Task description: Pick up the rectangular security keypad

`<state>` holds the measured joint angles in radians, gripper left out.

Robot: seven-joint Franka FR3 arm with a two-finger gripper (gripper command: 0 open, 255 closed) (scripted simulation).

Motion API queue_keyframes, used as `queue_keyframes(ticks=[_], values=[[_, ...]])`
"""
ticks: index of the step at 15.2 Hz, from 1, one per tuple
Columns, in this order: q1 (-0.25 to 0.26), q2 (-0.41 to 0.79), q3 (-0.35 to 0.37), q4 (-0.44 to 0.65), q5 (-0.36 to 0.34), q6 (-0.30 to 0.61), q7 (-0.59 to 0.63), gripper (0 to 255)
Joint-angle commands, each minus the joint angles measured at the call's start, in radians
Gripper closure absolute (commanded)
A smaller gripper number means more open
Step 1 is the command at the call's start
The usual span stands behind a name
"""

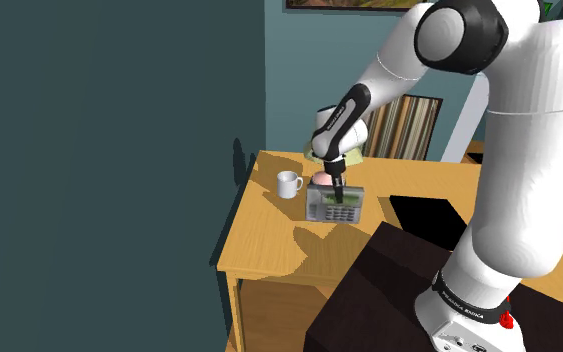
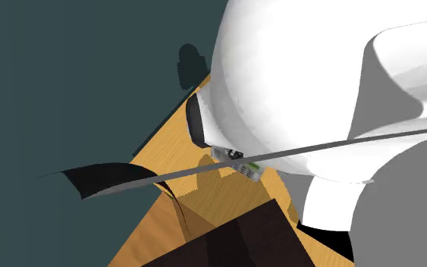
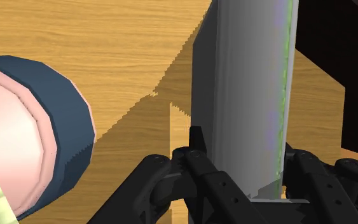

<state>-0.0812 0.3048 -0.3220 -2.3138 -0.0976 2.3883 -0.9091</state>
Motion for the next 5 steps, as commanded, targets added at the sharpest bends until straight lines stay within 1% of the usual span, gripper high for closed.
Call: queue_keyframes(ticks=[1, 3, 5], values=[[0.003, -0.026, -0.005, -0.003, -0.008, -0.022, 0.002, 255], [0.006, -0.051, -0.009, -0.002, -0.016, -0.047, 0.005, 255], [0.006, -0.053, -0.009, -0.002, -0.017, -0.049, 0.005, 255]])
